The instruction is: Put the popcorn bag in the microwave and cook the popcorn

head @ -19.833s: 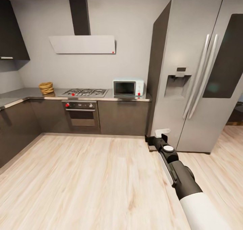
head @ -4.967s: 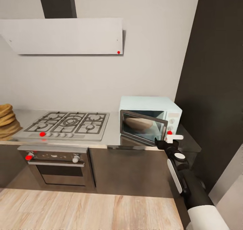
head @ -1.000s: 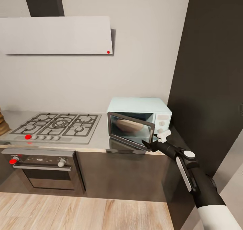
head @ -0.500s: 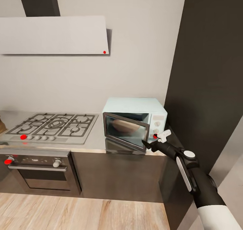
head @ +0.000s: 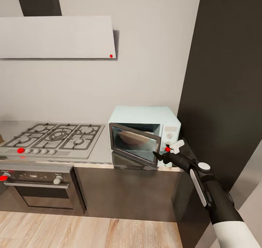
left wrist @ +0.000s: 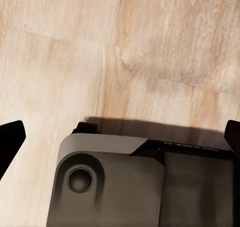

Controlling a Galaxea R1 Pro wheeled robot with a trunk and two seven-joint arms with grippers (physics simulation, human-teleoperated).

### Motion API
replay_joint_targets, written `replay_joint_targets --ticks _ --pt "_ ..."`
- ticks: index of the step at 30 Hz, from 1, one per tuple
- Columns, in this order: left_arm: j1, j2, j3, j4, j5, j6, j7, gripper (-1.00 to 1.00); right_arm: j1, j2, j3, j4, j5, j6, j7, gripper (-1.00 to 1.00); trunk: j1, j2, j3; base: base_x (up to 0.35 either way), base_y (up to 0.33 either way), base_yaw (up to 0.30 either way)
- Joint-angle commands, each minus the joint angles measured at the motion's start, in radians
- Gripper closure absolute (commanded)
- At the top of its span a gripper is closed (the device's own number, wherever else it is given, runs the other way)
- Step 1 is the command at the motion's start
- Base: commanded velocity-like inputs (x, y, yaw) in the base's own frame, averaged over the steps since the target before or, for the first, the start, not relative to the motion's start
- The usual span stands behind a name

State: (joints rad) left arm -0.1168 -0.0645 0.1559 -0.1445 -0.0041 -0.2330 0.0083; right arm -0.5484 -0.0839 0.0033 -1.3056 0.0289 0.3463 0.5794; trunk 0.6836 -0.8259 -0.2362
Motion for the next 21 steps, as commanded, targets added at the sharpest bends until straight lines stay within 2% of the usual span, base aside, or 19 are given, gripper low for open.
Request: replay_joint_targets --ticks 1,6,11,21 --pt "0.0 -0.001 0.004 0.001 0.0 -0.003 0.001 -1.0 -0.001 0.0 0.001 -0.001 0.003 0.005 0.003 -1.0 0.0 -0.001 -0.001 0.009 0.0 0.0" --pt "0.0 -0.001 0.004 0.0 0.0 -0.003 0.001 -1.0 -0.001 0.0 0.003 -0.001 0.002 0.005 0.01 -1.0 0.0 -0.001 -0.001 0.002 0.0 0.0" --pt "0.0 0.0 0.004 0.001 0.0 -0.004 0.001 -1.0 -0.001 -0.002 0.0 -0.001 0.003 0.002 0.103 -1.0 0.0 -0.001 -0.001 0.0 0.0 0.0" --pt "0.0 -0.001 0.004 0.001 0.0 -0.004 0.001 -1.0 -0.001 -0.003 0.001 0.005 0.003 -0.019 0.115 -1.0 0.0 -0.001 -0.001 0.0 0.0 0.0"
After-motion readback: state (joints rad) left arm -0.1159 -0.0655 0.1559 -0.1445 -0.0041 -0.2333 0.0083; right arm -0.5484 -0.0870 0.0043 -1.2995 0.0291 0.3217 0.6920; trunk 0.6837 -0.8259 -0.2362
